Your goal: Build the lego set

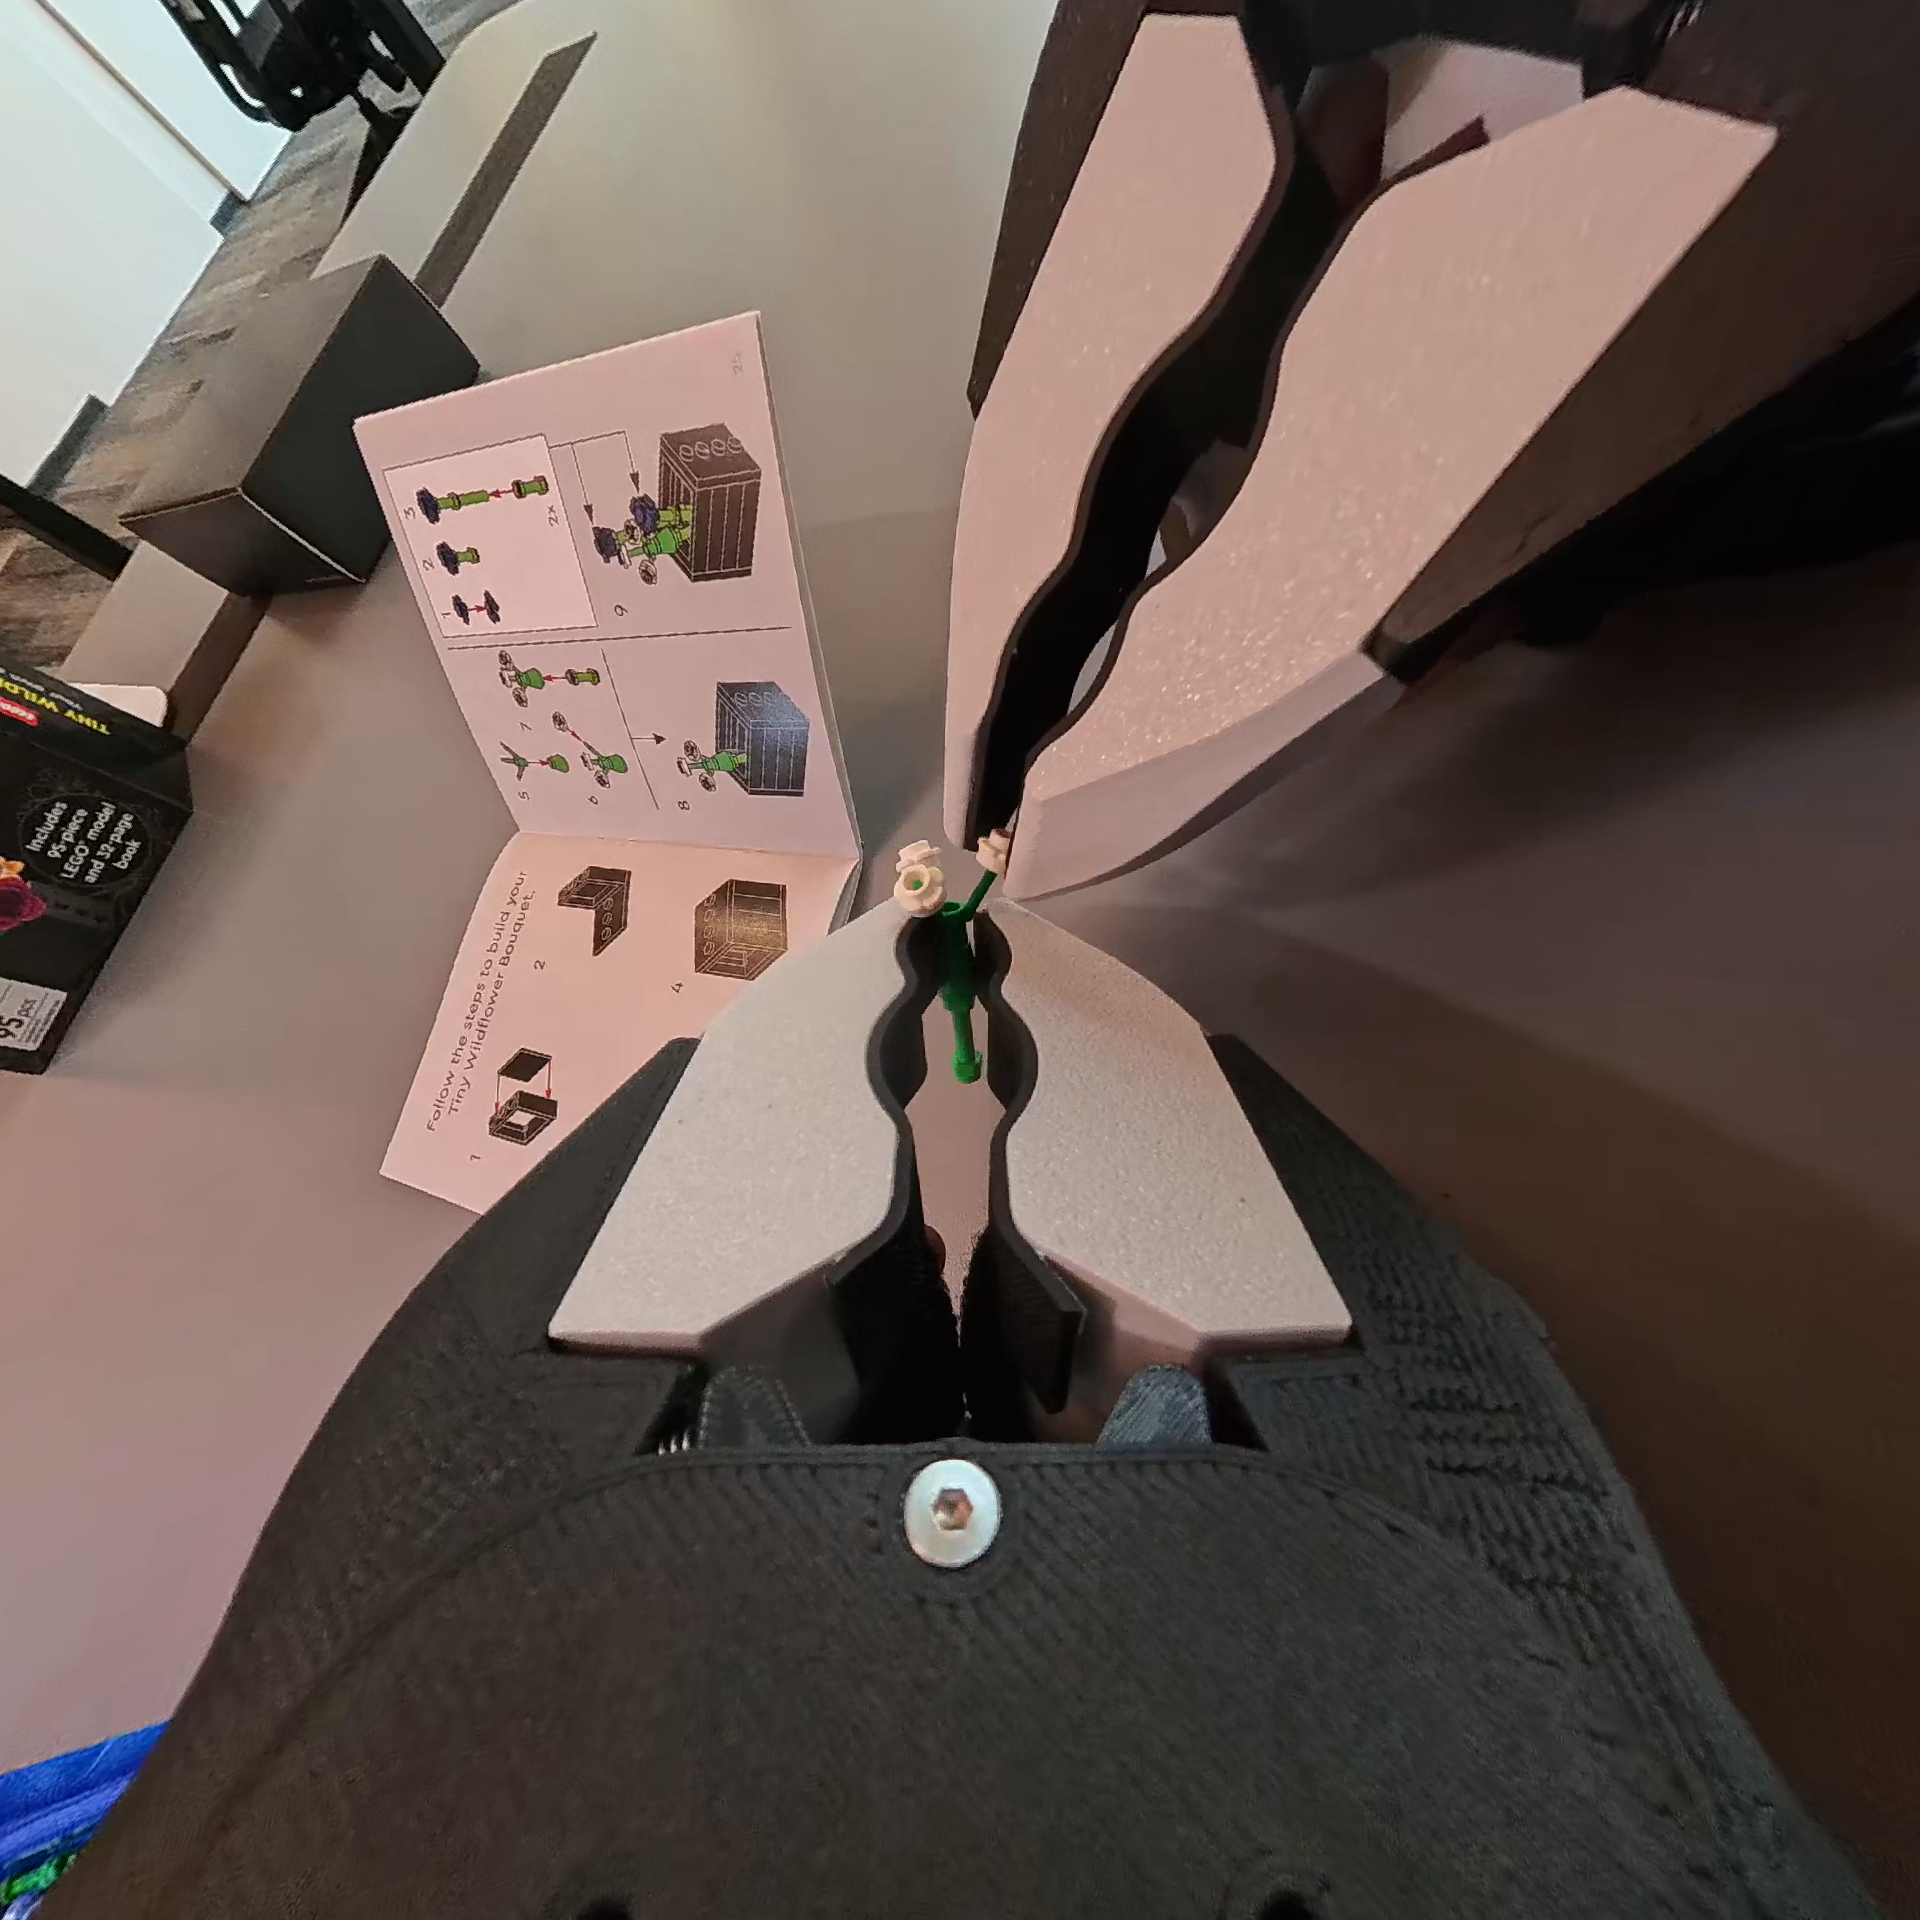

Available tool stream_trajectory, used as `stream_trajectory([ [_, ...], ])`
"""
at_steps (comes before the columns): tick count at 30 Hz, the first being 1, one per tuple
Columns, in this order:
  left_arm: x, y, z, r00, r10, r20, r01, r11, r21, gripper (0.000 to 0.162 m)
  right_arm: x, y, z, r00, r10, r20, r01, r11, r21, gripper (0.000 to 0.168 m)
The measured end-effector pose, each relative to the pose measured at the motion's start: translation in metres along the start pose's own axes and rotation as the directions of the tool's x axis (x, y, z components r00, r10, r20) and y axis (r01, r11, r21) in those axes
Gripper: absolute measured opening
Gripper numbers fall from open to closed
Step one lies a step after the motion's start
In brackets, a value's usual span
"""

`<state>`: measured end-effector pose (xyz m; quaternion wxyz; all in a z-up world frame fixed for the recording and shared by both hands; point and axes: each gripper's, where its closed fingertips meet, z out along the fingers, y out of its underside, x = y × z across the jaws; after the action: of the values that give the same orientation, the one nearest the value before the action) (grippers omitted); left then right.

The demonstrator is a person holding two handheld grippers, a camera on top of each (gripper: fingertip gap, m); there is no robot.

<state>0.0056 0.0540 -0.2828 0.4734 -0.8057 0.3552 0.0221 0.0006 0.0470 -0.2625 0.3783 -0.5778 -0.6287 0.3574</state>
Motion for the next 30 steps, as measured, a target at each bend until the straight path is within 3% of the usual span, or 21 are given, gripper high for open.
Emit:
stream_trajectory([
  [25,-0.007,0.005,0.007,1.0,0.009,0.021,-0.008,0.999,-0.042,0.006,0.004,0.005,0.004,0.999,-0.009,-0.037,0.007,0.999,-0.038,0.007],
  [30,-0.016,0.001,0.007,0.997,0.026,0.078,-0.026,1.0,-0.006,0.012,0.008,-0.008,-0.003,0.998,0.001,-0.062,0.001,0.999,0.035,0.007],
])
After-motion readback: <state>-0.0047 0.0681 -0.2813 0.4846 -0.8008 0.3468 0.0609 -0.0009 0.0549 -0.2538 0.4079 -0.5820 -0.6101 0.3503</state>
